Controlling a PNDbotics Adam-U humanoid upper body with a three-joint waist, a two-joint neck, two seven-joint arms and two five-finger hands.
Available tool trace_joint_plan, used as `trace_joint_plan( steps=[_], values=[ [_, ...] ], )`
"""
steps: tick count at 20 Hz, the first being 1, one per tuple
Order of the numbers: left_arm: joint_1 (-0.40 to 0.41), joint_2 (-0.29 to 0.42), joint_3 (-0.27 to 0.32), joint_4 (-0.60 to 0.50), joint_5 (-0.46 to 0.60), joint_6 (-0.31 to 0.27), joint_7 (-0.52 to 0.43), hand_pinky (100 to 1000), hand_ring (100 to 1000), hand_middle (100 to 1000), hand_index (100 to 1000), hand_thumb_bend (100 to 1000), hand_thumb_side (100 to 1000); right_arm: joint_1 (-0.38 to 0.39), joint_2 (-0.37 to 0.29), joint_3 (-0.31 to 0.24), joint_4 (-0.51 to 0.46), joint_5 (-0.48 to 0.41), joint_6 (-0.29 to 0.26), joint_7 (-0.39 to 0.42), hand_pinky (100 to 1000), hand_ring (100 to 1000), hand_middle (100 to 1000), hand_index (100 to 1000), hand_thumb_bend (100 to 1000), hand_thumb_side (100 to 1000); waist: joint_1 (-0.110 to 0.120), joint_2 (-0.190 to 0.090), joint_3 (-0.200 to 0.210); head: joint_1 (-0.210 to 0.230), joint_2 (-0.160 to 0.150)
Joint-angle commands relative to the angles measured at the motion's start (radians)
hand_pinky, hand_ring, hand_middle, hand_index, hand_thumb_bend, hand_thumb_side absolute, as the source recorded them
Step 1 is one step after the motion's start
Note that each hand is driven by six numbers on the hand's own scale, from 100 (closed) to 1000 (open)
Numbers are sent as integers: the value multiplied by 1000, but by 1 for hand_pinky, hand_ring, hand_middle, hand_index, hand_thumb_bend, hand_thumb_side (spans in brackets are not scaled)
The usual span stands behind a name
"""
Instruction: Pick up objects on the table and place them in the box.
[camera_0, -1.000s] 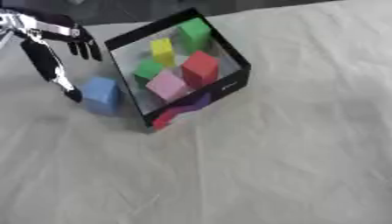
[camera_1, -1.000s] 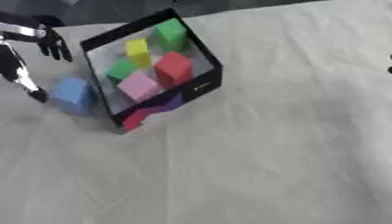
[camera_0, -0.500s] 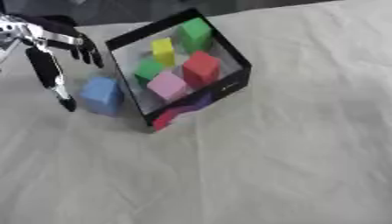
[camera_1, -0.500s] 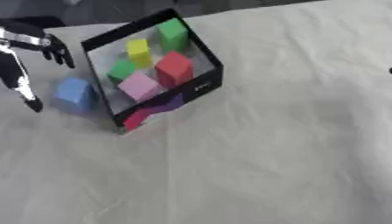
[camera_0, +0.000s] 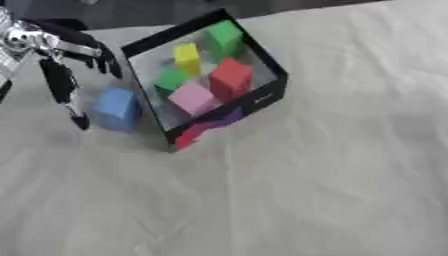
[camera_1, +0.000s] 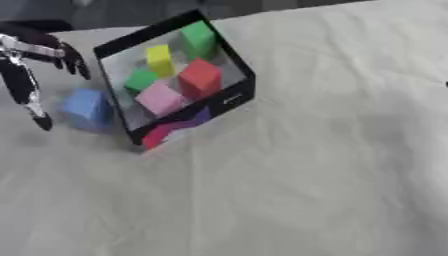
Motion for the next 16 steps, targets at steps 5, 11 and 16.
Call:
trace_joint_plan(
  steps=[5, 11, 16],
  values=[
    [-32, -13, 21, 42, -76, -36, -8, 835, 835, 819, 859, 958, 246, -8, -18, -16, -4, 5, -3, 3, 734, 788, 673, 778, 239, 569, 7, -16, -2, 6, -13],
    [-33, -34, 20, 48, -83, -49, -8, 810, 809, 783, 840, 949, 230, -9, -15, -16, -3, 5, -3, 5, 734, 788, 673, 778, 237, 570, 6, -14, -1, 7, -13],
    [-33, -55, 24, 64, -93, -48, 31, 746, 732, 709, 792, 886, 136, -9, -14, -17, -2, 6, -3, 6, 734, 788, 672, 778, 234, 572, 3, -13, -2, 9, -14]
  ],
)
